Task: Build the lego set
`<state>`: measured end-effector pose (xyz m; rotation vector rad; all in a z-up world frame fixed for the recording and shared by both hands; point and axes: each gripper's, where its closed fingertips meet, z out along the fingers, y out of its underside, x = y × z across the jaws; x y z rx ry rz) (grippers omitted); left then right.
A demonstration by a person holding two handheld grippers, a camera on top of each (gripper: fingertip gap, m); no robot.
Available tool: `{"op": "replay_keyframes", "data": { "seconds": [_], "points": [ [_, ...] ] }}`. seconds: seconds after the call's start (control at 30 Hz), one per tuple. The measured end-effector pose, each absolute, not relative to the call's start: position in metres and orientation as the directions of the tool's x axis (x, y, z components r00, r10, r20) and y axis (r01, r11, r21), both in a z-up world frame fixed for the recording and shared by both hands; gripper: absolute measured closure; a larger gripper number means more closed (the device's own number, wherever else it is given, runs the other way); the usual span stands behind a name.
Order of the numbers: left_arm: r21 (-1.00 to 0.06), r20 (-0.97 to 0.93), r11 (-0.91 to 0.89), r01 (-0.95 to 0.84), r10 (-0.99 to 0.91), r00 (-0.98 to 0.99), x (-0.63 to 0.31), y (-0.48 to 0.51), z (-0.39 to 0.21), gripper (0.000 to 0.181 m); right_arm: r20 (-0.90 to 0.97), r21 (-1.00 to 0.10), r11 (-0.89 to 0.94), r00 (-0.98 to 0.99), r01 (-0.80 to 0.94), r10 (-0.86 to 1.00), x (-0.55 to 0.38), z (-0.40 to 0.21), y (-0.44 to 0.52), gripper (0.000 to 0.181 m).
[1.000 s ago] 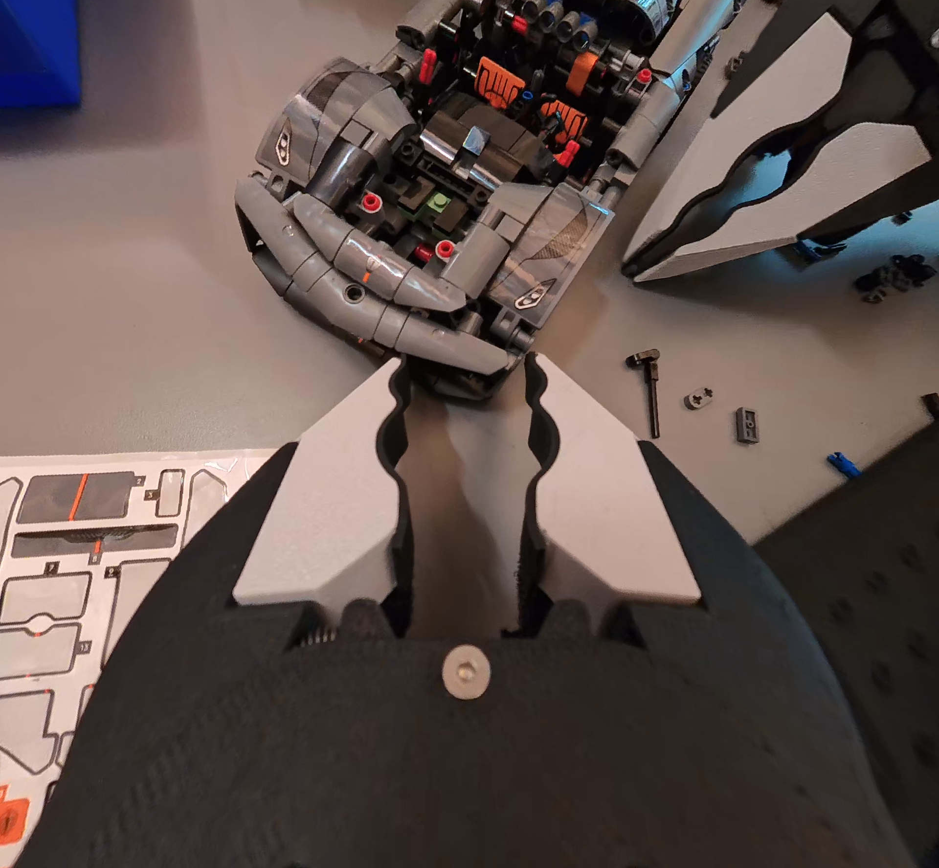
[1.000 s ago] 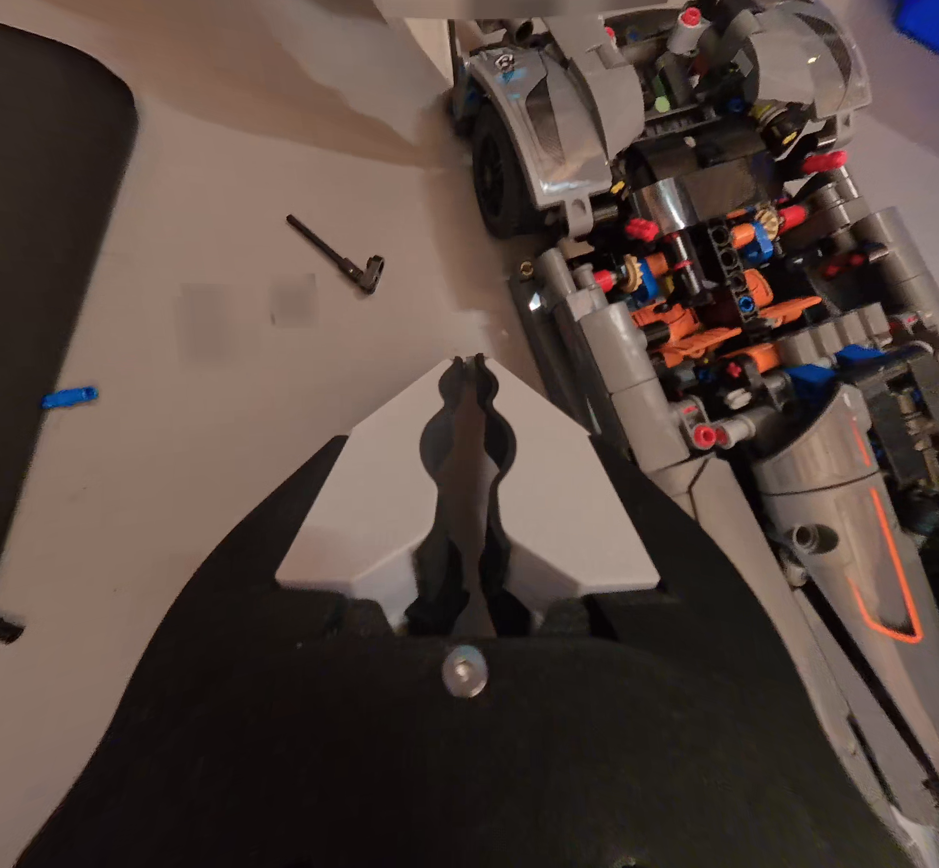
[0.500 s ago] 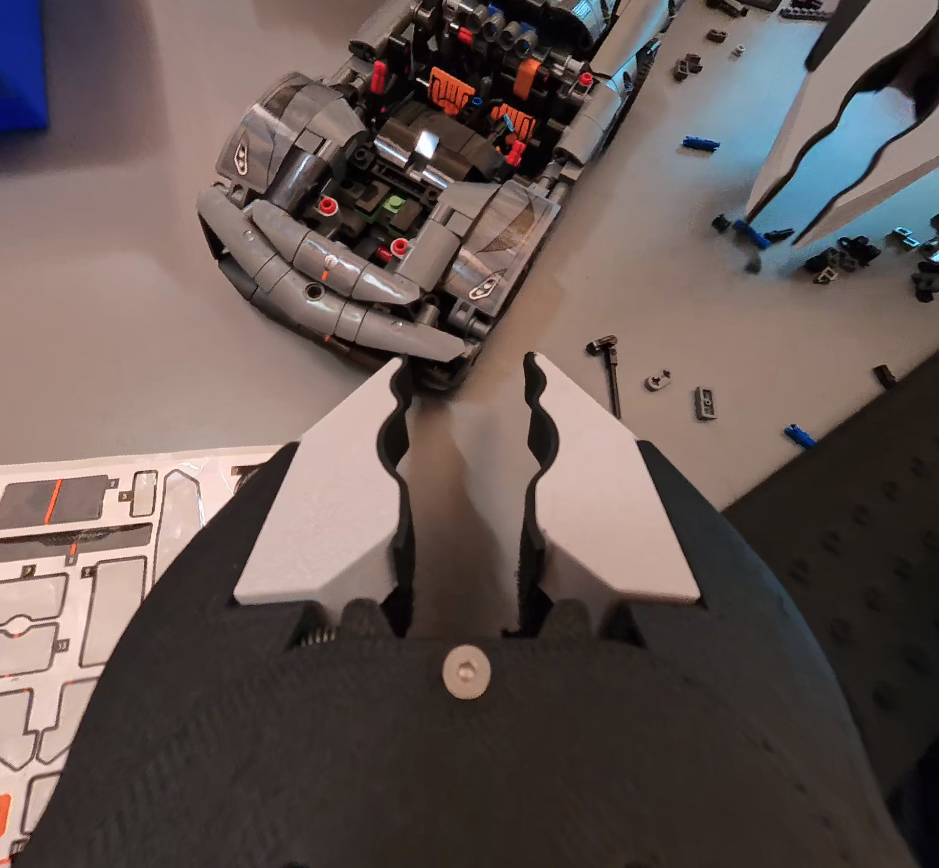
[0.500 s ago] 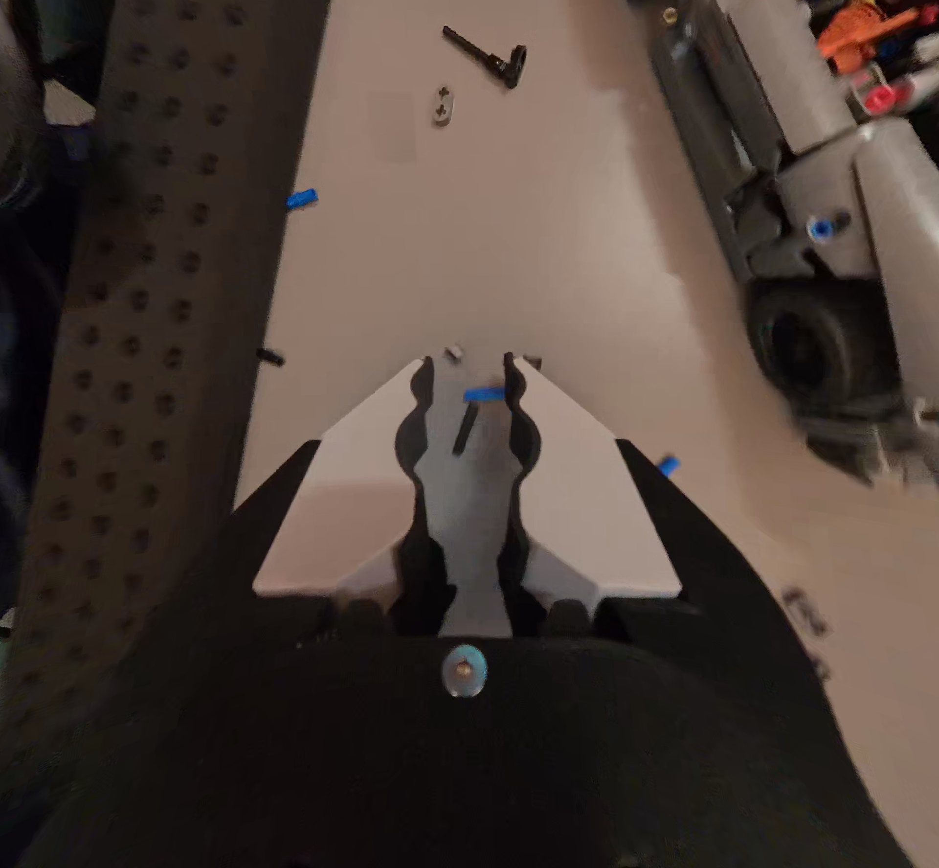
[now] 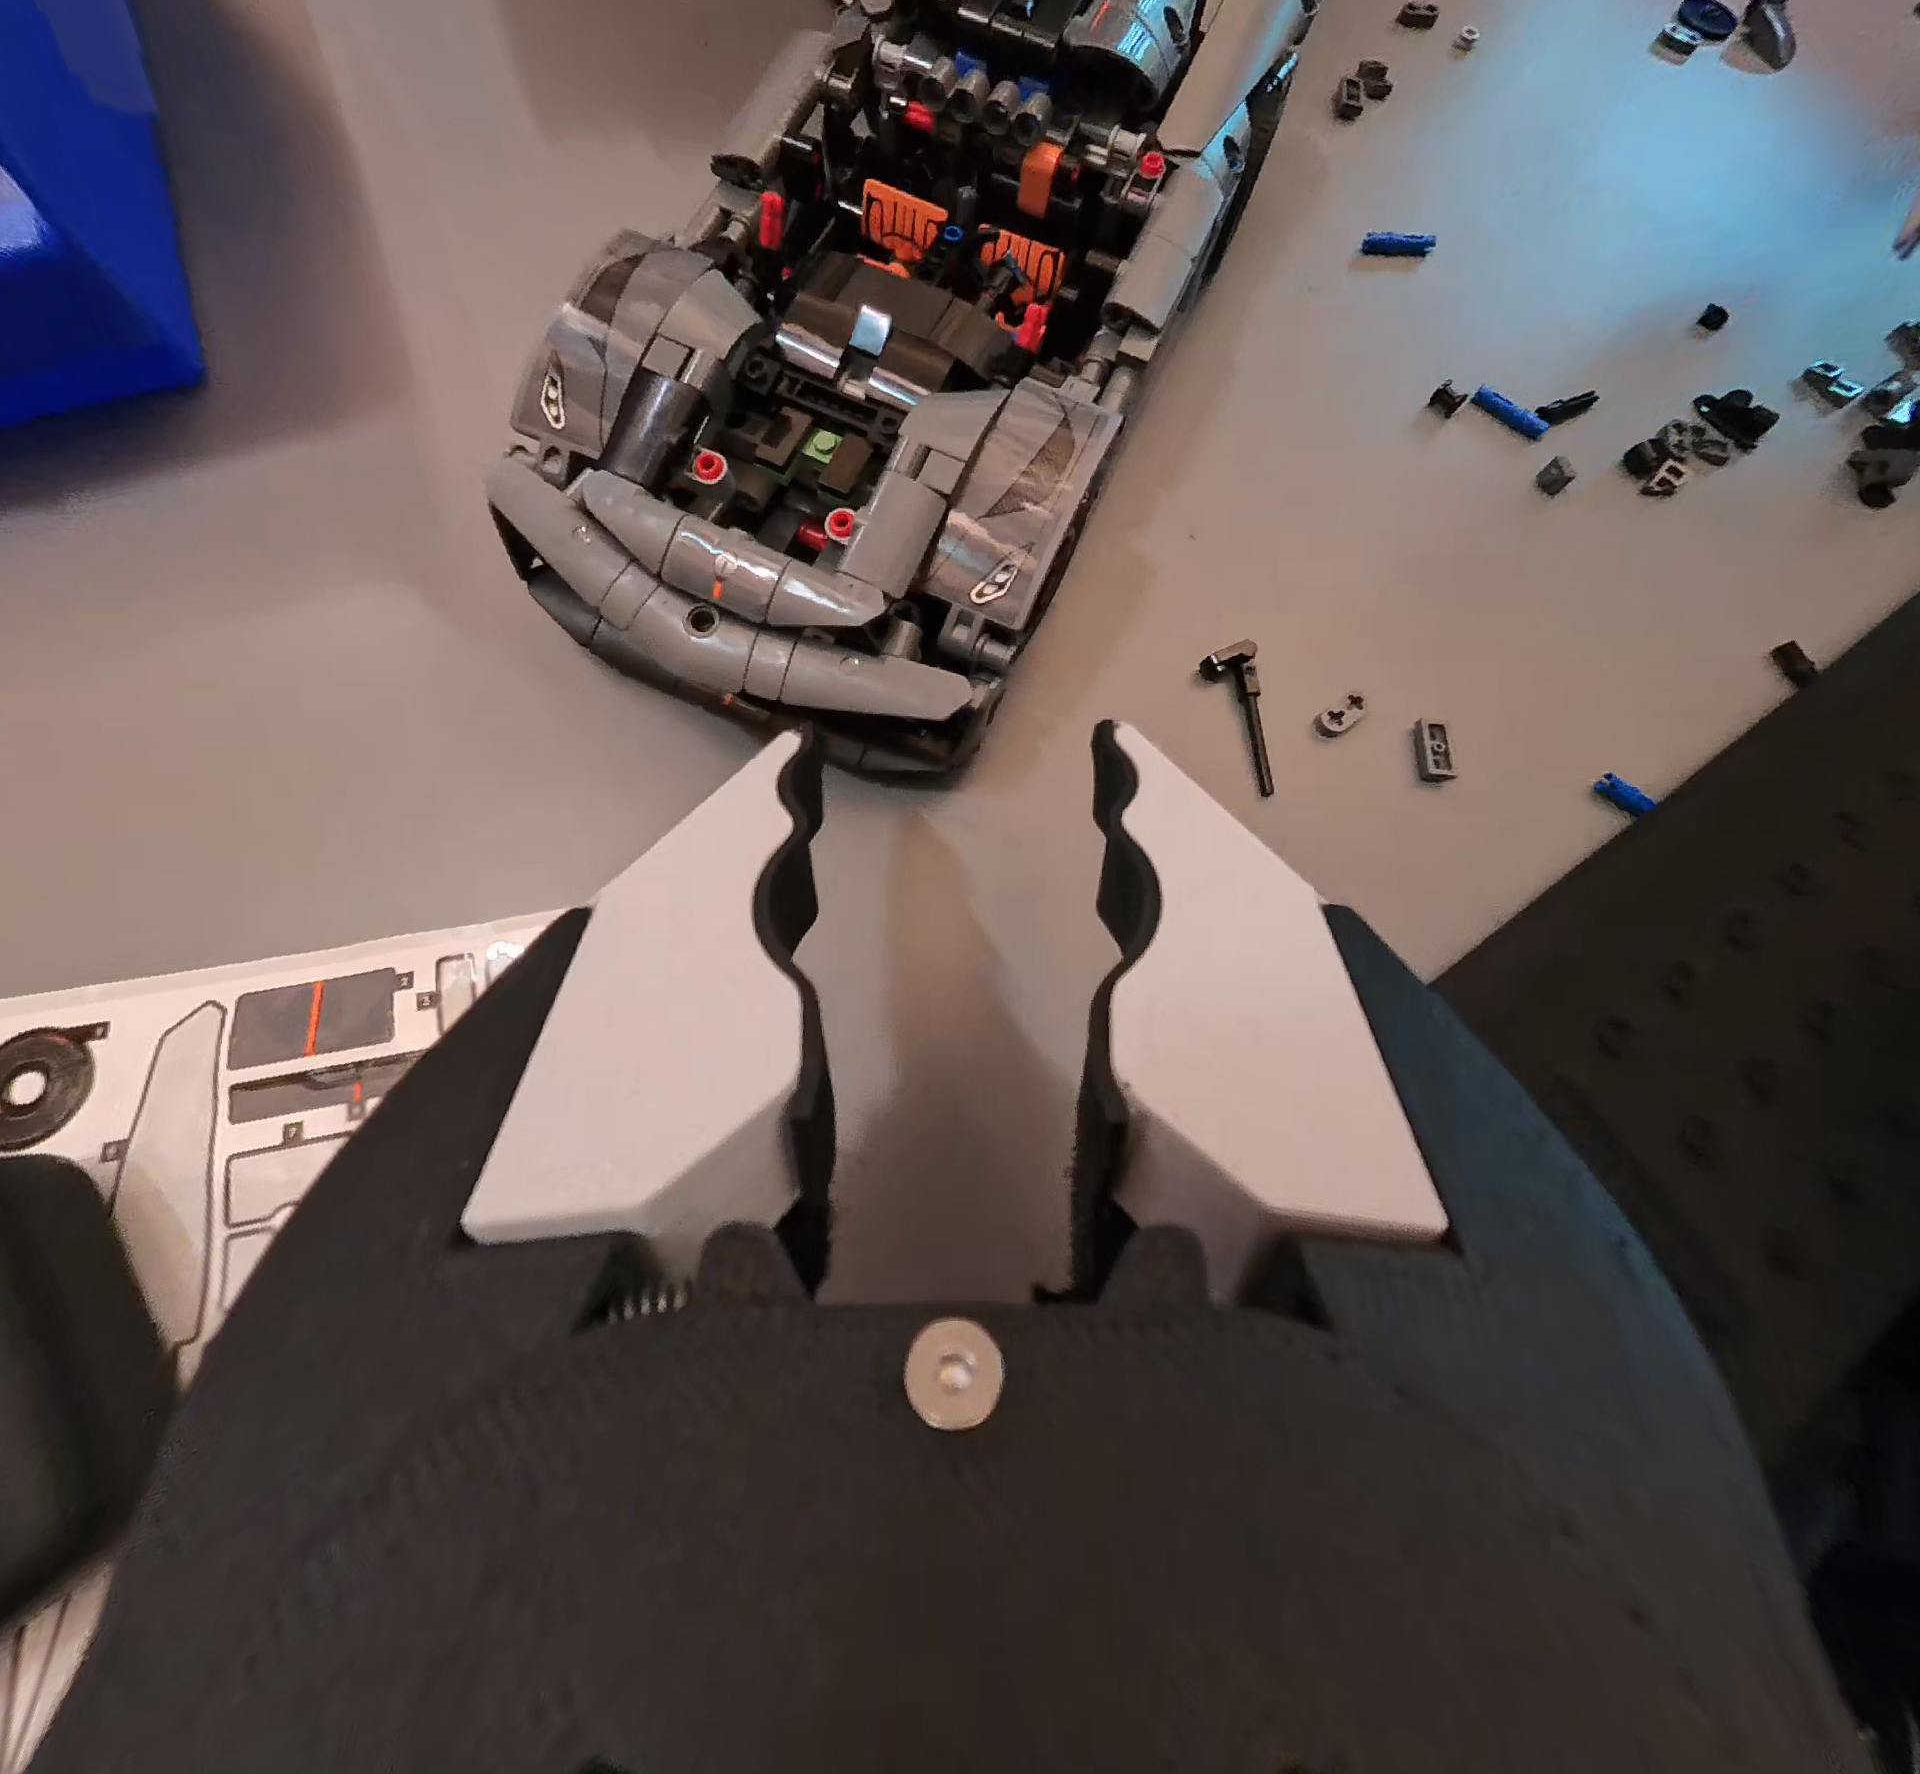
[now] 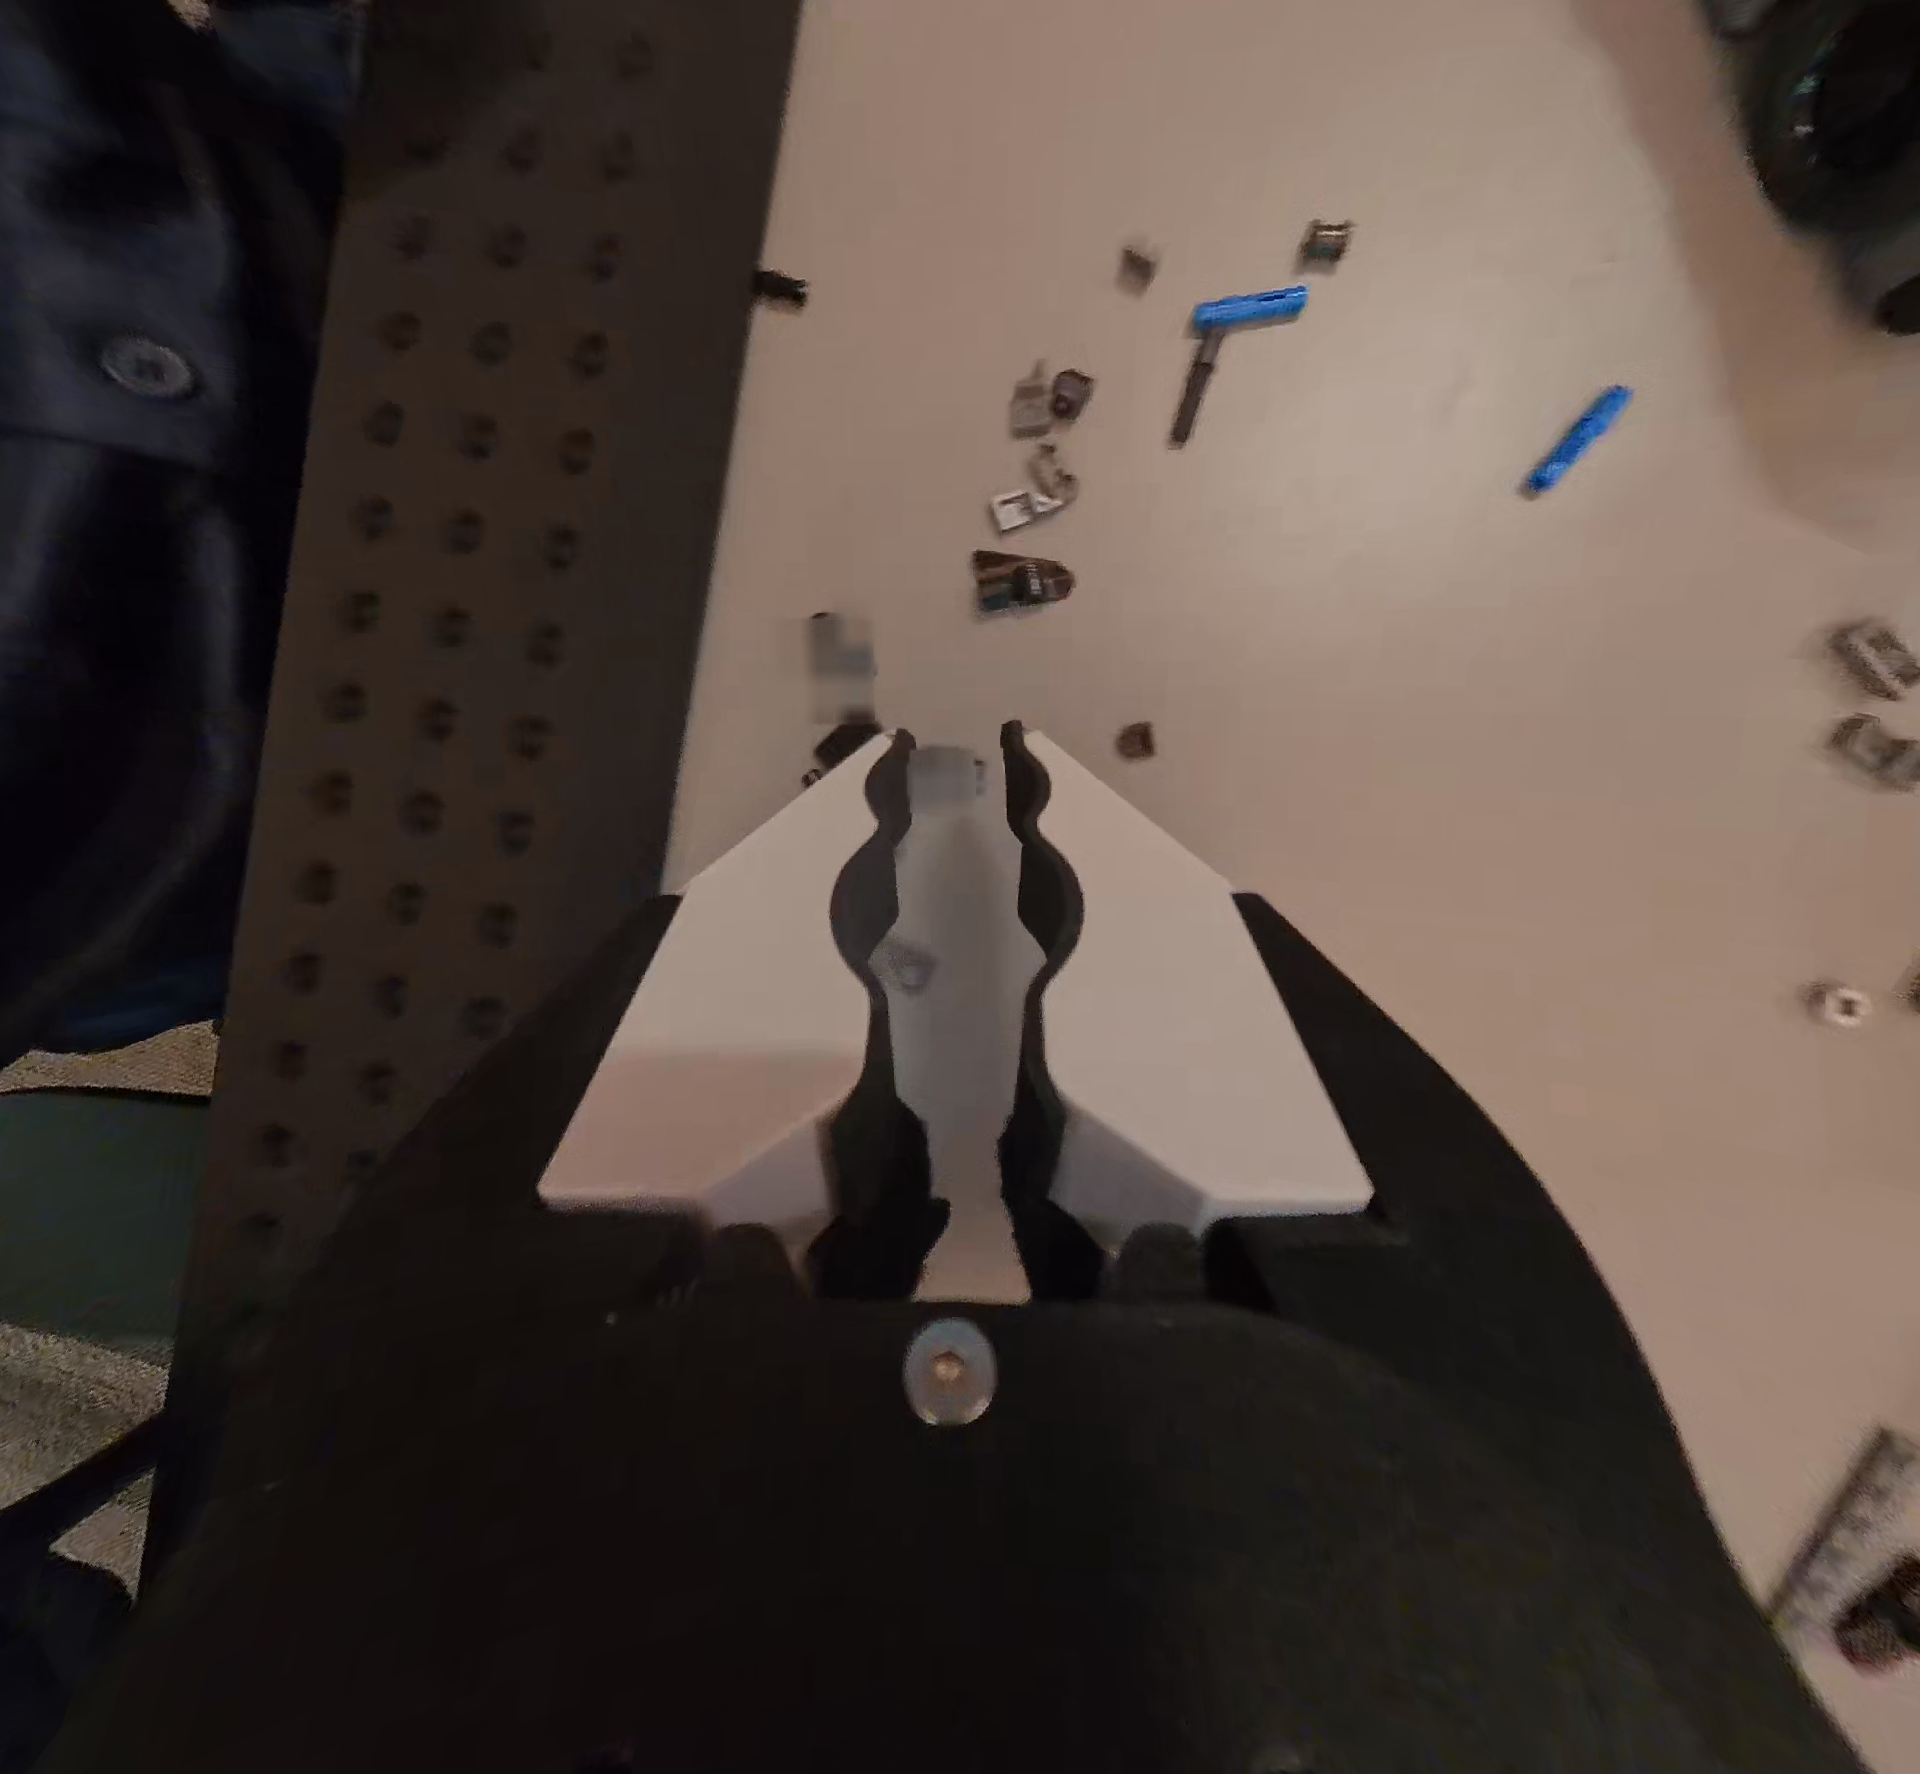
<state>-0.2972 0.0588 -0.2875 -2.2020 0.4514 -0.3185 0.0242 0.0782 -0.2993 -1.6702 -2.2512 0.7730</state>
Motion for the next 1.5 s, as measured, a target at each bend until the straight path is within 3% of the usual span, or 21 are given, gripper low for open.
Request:
{"op": "replay_keyframes", "data": {
  "seconds": [0.5, 0.6, 0.67, 0.77, 0.87, 1.03, 1.27, 1.37, 1.5],
  "points": [
    [-0.793, -0.056, -0.516, -0.325, -0.47, 0.881, -0.268, 0.069, -0.274, 0.135, -0.116, -0.594, 0.264, -0.406, 0.76, 0.906, 0.01, -0.32, 0.042, 0.16],
    [-0.804, -0.055, -0.502, -0.319, -0.471, 0.88, -0.263, 0.071, -0.271, 0.135, -0.095, -0.56, 0.308, -0.429, 0.769, 0.898, 0.009, -0.334, 0.039, 0.175],
    [-0.811, -0.064, -0.486, -0.326, -0.48, 0.875, -0.26, 0.071, -0.268, 0.135, -0.111, -0.571, 0.3, -0.434, 0.764, 0.894, 0.008, -0.334, 0.037, 0.176],
    [-0.827, -0.079, -0.448, -0.34, -0.505, 0.859, -0.248, 0.071, -0.259, 0.136, -0.201, -0.653, 0.181, -0.399, 0.735, 0.895, 0.004, -0.316, 0.039, 0.176],
    [-0.838, -0.113, -0.387, -0.384, -0.566, 0.817, -0.224, 0.072, -0.25, 0.137, -0.394, -0.73, -0.062, -0.344, 0.681, 0.852, -0.003, -0.292, 0.047, 0.176],
    [-0.822, -0.226, -0.235, -0.519, -0.702, 0.675, -0.161, 0.075, -0.235, 0.134, -0.632, -0.74, -0.409, -0.344, 0.534, 0.695, -0.009, -0.249, 0.067, 0.176],
    [-0.743, -0.335, -0.051, -0.667, -0.835, 0.437, -0.077, 0.075, -0.235, 0.134, -0.67, -0.724, -0.496, -0.321, 0.478, 0.669, -0.005, -0.235, 0.082, 0.176],
    [-0.751, -0.392, 0.054, -0.658, -0.839, 0.378, -0.041, 0.08, -0.224, 0.134, -0.705, -0.705, -0.551, -0.351, 0.447, 0.617, -0.006, -0.225, 0.082, 0.176],
    [-0.687, -0.537, 0.19, -0.702, -0.783, 0.314, -0.008, 0.091, -0.219, 0.135, -0.749, -0.658, -0.645, -0.42, 0.389, 0.512, -0.005, -0.206, 0.086, 0.176]
  ]
}}
